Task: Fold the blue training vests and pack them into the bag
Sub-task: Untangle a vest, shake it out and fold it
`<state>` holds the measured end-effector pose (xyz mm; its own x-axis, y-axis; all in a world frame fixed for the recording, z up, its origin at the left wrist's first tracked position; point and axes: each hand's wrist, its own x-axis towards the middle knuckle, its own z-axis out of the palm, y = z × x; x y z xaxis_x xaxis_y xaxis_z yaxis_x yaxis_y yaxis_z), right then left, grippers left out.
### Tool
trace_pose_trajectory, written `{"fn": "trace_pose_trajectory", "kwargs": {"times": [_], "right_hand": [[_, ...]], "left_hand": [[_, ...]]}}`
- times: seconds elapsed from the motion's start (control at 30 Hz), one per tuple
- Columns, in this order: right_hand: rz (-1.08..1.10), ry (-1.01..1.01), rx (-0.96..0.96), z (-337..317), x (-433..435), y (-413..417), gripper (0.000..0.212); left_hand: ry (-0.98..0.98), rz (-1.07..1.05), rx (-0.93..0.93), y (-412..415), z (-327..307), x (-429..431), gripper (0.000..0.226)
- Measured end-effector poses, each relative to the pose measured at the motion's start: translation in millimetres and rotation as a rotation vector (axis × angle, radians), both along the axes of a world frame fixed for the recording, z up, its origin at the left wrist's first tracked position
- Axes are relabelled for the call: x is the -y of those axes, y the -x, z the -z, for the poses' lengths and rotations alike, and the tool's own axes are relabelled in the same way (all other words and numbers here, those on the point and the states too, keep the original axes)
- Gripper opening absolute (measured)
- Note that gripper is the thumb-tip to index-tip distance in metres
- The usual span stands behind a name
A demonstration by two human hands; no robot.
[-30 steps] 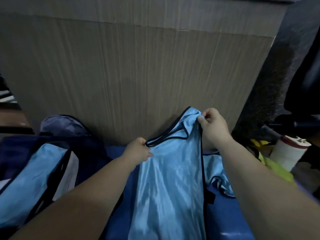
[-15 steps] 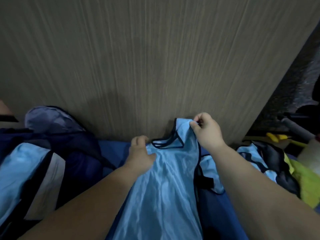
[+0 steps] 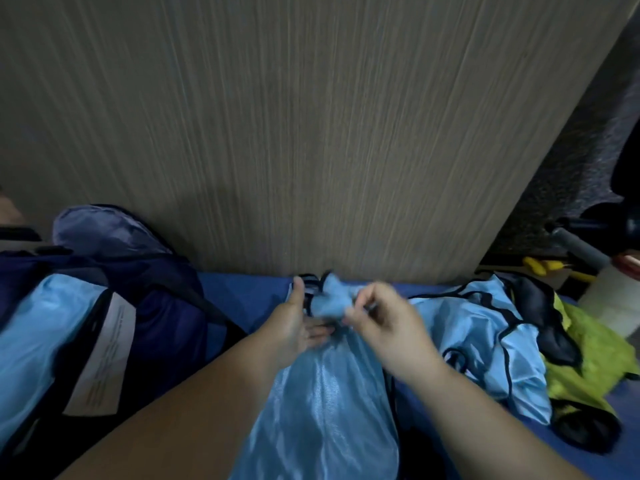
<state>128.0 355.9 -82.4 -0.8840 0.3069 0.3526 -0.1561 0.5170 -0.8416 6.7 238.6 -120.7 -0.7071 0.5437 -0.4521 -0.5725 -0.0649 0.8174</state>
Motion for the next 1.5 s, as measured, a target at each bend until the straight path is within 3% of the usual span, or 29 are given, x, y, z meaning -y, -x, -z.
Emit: {"fn": "trace_pose_trajectory", "kwargs": {"times": [0.13,0.23,0.33,0.4,0.6,0.67,0.83,0.97,1.1,1.27,1.37,1.5], "right_hand": [[-0.233,-0.256,0.352,24.9,-4.7,-27.3,0.017],[-0.265,-0.334,0.426,20.2,-4.4,-28.1,0.017],[-0.192,-0.341,0.517,13.3,-6.7,-25.7,0.02],[-0.131,-0.332,0.573,10.5,-10.9,-23.6,0.022],[0.123,-0.351,0.728,4.7,-30.7,-8.5,0.042],[0.199,-0.344,0.728,6.3,-36.8,-1.8,0.052],[0.314,-0.431,0.789,17.0,-58.4,14.7,0.04],[0.354,-0.46,0.793,18.4,-63.3,25.7,0.044],[0.35,-0.438,0.76,29.6,-59.5,39.1,0.052],[0.409,-0.378,0.693,39.4,-55.4,46.1,0.031],[0.418,-0.312,0.664,37.4,-56.2,48.1,0.028],[0.416,-0.38,0.682,42.6,-59.7,49.1,0.02]], "left_hand": [[-0.079,-0.08,0.091,2.7,1.8,7.4,0.067],[-0.002,-0.051,-0.055,1.5,7.1,6.1,0.04],[0.217,-0.057,-0.277,3.8,9.3,1.8,0.087],[0.322,0.05,-0.497,5.4,4.3,-1.7,0.103],[0.572,0.239,-0.885,9.2,7.8,-10.4,0.07],[0.634,0.228,-0.974,6.6,15.7,-10.5,0.073],[0.623,0.26,-0.963,-5.3,19.5,-15.6,0.092],[0.466,0.147,-0.797,-11.9,10.8,-20.0,0.074],[0.621,0.103,-0.876,-9.1,8.4,-14.4,0.059],[0.946,0.349,-1.072,-2.4,10.2,-6.0,0.098],[0.991,0.452,-1.023,6.1,10.9,-3.3,0.123],[1.029,0.471,-1.0,11.5,12.5,-2.2,0.139]]}}
